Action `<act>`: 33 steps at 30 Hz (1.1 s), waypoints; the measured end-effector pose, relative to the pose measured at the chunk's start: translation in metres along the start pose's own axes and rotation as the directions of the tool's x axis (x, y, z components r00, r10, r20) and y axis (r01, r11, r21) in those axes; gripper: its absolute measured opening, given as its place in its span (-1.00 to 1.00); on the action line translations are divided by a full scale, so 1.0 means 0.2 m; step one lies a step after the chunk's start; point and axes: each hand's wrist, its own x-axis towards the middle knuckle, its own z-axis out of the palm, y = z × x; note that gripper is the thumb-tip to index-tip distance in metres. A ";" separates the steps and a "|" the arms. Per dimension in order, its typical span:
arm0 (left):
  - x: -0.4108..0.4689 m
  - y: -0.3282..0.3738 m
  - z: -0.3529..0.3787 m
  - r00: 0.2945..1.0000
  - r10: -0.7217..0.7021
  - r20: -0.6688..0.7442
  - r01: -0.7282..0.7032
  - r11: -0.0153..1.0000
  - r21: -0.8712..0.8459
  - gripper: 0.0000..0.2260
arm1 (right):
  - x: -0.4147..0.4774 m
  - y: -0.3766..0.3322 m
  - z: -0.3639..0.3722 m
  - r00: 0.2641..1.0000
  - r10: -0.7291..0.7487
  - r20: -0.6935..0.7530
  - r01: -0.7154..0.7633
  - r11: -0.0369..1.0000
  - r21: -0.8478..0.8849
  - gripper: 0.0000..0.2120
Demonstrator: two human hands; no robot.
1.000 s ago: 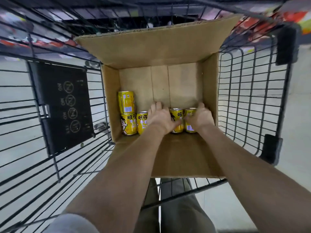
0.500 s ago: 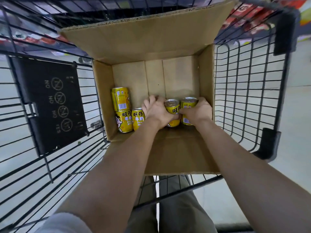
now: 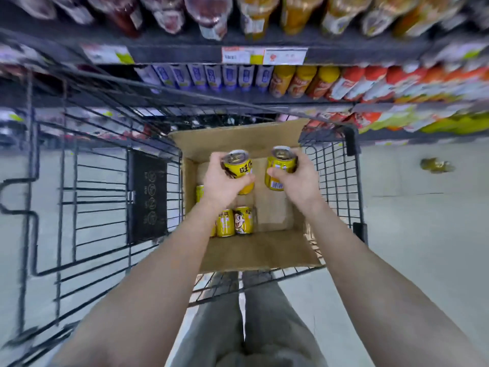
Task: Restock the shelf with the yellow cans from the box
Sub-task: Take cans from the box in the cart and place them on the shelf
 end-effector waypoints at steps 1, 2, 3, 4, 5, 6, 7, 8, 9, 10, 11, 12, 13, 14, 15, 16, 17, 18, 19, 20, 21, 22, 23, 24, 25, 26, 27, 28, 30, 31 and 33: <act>-0.04 0.06 -0.05 0.999 0.040 -0.009 -0.040 0.999 -0.017 -0.38 | -0.05 -0.07 -0.03 0.999 -0.028 -0.020 0.028 1.000 0.004 -0.56; -0.08 0.11 -0.09 0.997 0.082 -0.017 -0.082 0.996 -0.036 -0.37 | -0.09 -0.12 -0.06 0.997 -0.061 -0.039 0.061 0.998 0.012 -0.55; -0.12 0.17 -0.13 0.993 0.115 -0.019 -0.116 0.992 -0.041 -0.36 | -0.14 -0.18 -0.10 0.994 -0.093 -0.053 0.094 0.995 0.029 -0.54; -0.17 0.23 -0.17 0.988 0.155 -0.017 -0.156 0.987 -0.046 -0.37 | -0.19 -0.24 -0.13 0.990 -0.119 -0.074 0.123 0.991 0.052 -0.53; -0.21 0.29 -0.21 0.981 0.192 -0.023 -0.193 0.980 -0.047 -0.37 | -0.24 -0.30 -0.17 0.985 -0.145 -0.095 0.153 0.985 0.084 -0.53; -0.26 0.35 -0.25 0.973 0.228 -0.023 -0.229 0.972 -0.059 -0.37 | -0.29 -0.36 -0.22 0.980 -0.169 -0.107 0.181 0.978 0.109 -0.56; -0.30 0.42 -0.28 0.964 0.265 -0.019 -0.266 0.961 -0.073 -0.37 | -0.35 -0.42 -0.27 0.975 -0.189 -0.119 0.204 0.970 0.131 -0.57; -0.34 0.48 -0.30 0.954 0.299 -0.023 -0.300 0.951 -0.080 -0.37 | -0.41 -0.49 -0.32 0.968 -0.210 -0.136 0.229 0.963 0.142 -0.58; -0.38 0.54 -0.33 0.943 0.333 -0.022 -0.333 0.939 -0.090 -0.38 | -0.46 -0.54 -0.37 0.960 -0.234 -0.152 0.257 0.954 0.155 -0.57; -0.42 0.61 -0.34 0.931 0.365 -0.023 -0.366 0.925 -0.101 -0.38 | -0.51 -0.59 -0.43 0.952 -0.261 -0.161 0.288 0.942 0.175 -0.56; -0.45 0.68 -0.36 0.920 0.392 -0.018 -0.391 0.914 -0.103 -0.38 | -0.55 -0.63 -0.49 0.944 -0.281 -0.174 0.313 0.929 0.199 -0.56; -0.49 0.74 -0.37 0.907 0.421 -0.010 -0.420 0.901 -0.108 -0.38 | -0.59 -0.66 -0.54 0.935 -0.301 -0.189 0.338 0.917 0.211 -0.56; -0.53 0.81 -0.38 0.893 0.450 -0.004 -0.448 0.888 -0.109 -0.38 | -0.64 -0.70 -0.61 0.926 -0.316 -0.208 0.359 0.906 0.222 -0.57; -0.56 0.88 -0.38 0.880 0.476 0.002 -0.473 0.875 -0.108 -0.38 | -0.67 -0.73 -0.67 0.920 -0.320 -0.225 0.369 0.901 0.229 -0.57; -0.60 0.95 -0.38 0.865 0.502 0.006 -0.499 0.861 -0.100 -0.38 | -0.70 -0.76 -0.73 0.914 -0.323 -0.247 0.381 0.891 0.247 -0.57; -0.64 1.02 -0.38 0.850 0.527 0.010 -0.524 0.847 -0.087 -0.37 | -0.73 -0.77 -0.80 0.902 -0.334 -0.272 0.402 0.881 0.249 -0.56; -0.68 1.09 -0.38 0.832 0.555 0.011 -0.553 0.830 -0.078 -0.37 | -0.76 -0.79 -0.86 0.891 -0.342 -0.298 0.417 0.875 0.244 -0.57; -0.71 1.16 -0.36 0.811 0.585 0.013 -0.582 0.809 -0.076 -0.38 | -0.78 -0.79 -0.93 0.884 -0.349 -0.312 0.427 0.874 0.232 -0.55; -0.76 1.22 -0.34 0.790 0.613 0.017 -0.610 0.788 -0.080 -0.38 | -0.80 -0.80 -1.00 0.881 -0.349 -0.320 0.429 0.875 0.225 -0.47; -0.80 1.29 -0.31 0.773 0.634 0.020 -0.631 0.772 -0.076 -0.38 | -0.82 -0.80 -1.07 0.876 -0.350 -0.331 0.430 0.877 0.212 -0.37; -0.85 1.35 -0.28 0.756 0.654 0.026 -0.651 0.756 -0.072 -0.38 | -0.86 -0.81 -1.14 0.865 -0.365 -0.345 0.445 0.876 0.188 -0.38; -0.89 1.41 -0.24 0.745 0.667 0.030 -0.664 0.744 -0.069 -0.38 | -0.87 -0.80 -1.22 0.851 -0.387 -0.356 0.461 0.875 0.150 -0.47; -0.94 1.46 -0.20 0.731 0.681 0.036 -0.678 0.732 -0.068 -0.38 | -0.89 -0.79 -1.30 0.838 -0.398 -0.373 0.471 0.873 0.126 -0.54; -0.98 1.51 -0.16 0.720 0.693 0.041 -0.690 0.721 -0.064 -0.38 | -0.91 -0.77 -1.38 0.823 -0.412 -0.391 0.487 0.866 0.113 -0.58; -1.03 1.56 -0.11 0.710 0.703 0.047 -0.700 0.712 -0.055 -0.38 | -0.92 -0.76 -1.47 0.812 -0.412 -0.412 0.490 0.866 0.101 -0.60; -1.07 1.60 -0.04 0.703 0.709 0.052 -0.708 0.705 -0.046 -0.39 | -0.93 -0.74 -1.56 0.804 -0.423 -0.417 0.498 0.863 0.086 -0.60; -1.13 1.64 0.02 0.701 0.711 0.053 -0.710 0.703 -0.040 -0.40 | -0.95 -0.72 -1.66 0.802 -0.430 -0.415 0.505 0.859 0.085 -0.56; -1.19 1.68 0.10 0.700 0.712 0.052 -0.711 0.702 -0.038 -0.41 | -0.95 -0.70 -1.76 0.804 -0.427 -0.414 0.504 0.859 0.092 -0.49; -1.30 1.75 0.25 0.692 0.720 0.047 -0.720 0.693 -0.025 -0.42 | -0.99 -0.65 -1.95 0.798 -0.436 -0.417 0.510 0.856 0.081 -0.46; -1.37 1.79 0.33 0.686 0.726 0.046 -0.726 0.687 -0.020 -0.42 | -1.01 -0.62 -2.05 0.795 -0.443 -0.414 0.516 0.853 0.077 -0.53; -1.47 1.85 0.49 0.675 0.736 0.044 -0.737 0.676 -0.008 -0.40 | -1.05 -0.56 -2.23 0.785 -0.455 -0.419 0.537 0.838 0.096 -0.56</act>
